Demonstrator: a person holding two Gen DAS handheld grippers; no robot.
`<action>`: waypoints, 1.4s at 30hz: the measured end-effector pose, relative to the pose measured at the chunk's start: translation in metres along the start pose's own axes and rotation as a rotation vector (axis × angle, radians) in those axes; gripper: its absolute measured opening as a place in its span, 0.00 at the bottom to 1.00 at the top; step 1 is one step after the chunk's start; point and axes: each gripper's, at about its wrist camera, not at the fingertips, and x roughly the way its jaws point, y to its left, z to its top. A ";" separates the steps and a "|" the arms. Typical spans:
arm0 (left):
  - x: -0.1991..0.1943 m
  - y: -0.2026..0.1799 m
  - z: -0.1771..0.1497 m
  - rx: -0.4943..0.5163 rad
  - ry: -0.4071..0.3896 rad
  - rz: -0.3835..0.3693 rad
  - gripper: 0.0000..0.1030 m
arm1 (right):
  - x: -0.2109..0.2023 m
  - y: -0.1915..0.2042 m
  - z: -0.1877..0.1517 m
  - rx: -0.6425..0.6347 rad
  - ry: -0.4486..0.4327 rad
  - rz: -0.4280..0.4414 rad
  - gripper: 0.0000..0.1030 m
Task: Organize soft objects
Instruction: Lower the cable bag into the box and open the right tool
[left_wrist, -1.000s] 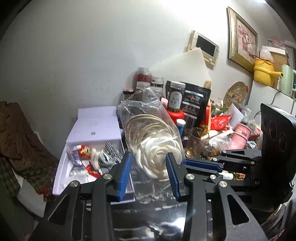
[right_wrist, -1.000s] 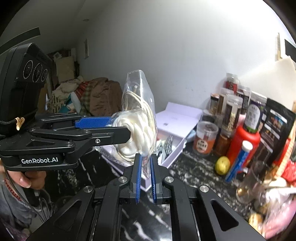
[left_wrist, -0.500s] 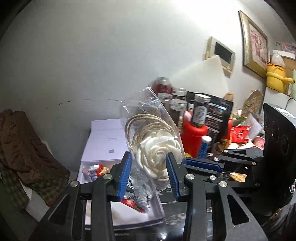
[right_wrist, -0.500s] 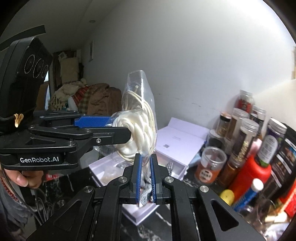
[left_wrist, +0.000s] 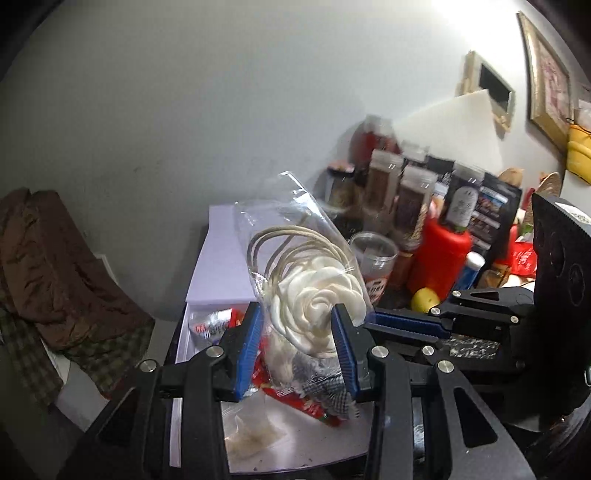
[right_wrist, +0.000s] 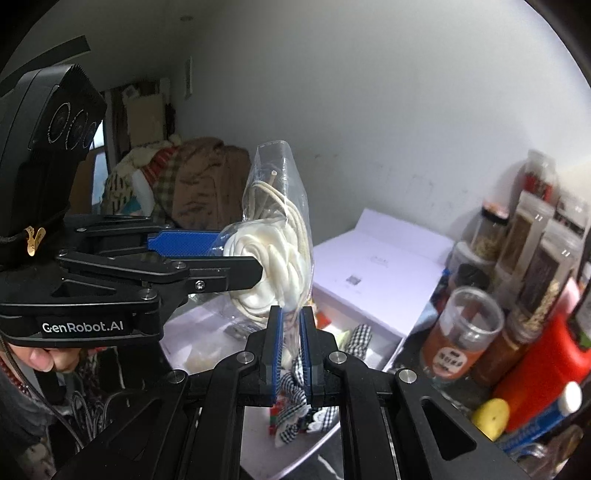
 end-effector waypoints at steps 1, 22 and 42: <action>0.006 0.003 -0.004 -0.007 0.018 -0.001 0.37 | 0.005 0.000 -0.003 0.003 0.011 0.002 0.09; 0.056 0.007 -0.062 -0.023 0.228 -0.032 0.37 | 0.046 -0.006 -0.061 0.071 0.213 0.036 0.09; 0.080 0.021 -0.080 -0.098 0.308 -0.025 0.37 | 0.060 0.000 -0.065 0.058 0.255 0.049 0.10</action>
